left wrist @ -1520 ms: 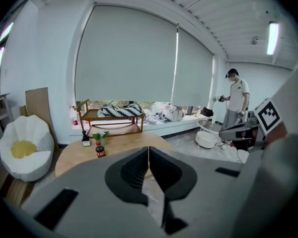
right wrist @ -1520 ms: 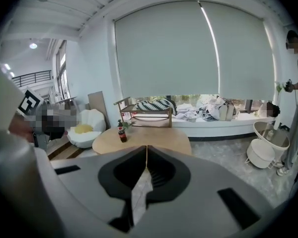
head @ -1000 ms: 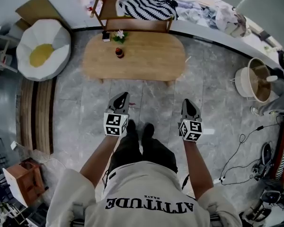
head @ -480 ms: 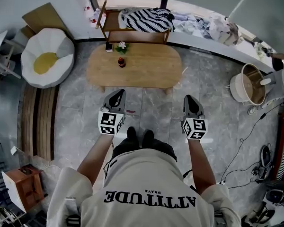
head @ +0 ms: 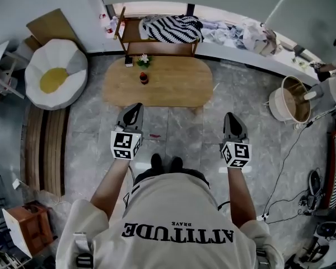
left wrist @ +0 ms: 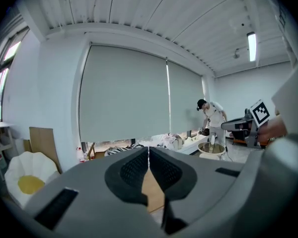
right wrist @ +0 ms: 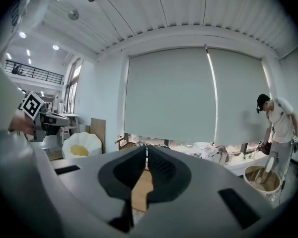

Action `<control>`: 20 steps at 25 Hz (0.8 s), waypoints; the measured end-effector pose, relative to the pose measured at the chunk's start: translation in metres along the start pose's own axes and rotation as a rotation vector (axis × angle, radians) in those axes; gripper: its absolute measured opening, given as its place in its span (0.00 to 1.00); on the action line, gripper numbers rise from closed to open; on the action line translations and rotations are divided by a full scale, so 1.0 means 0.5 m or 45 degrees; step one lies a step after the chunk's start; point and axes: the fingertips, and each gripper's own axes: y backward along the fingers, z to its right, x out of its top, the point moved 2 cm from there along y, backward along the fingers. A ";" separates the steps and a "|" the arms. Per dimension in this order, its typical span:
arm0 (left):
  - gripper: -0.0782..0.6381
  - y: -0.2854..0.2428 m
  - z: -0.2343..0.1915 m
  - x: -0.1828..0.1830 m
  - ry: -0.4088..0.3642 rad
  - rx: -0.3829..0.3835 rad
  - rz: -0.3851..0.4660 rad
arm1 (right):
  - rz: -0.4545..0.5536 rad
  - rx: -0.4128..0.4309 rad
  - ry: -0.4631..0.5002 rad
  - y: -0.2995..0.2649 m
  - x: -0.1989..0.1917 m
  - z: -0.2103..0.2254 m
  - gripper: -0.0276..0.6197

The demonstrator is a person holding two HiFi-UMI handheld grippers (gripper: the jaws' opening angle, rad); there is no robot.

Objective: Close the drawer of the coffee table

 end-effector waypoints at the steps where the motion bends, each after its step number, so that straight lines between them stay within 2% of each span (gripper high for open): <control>1: 0.14 0.004 -0.003 0.004 0.000 0.003 0.008 | 0.005 -0.006 0.003 0.006 0.001 0.000 0.08; 20: 0.14 -0.002 -0.039 0.017 -0.007 -0.018 0.028 | 0.009 0.023 0.055 -0.001 0.032 -0.013 0.07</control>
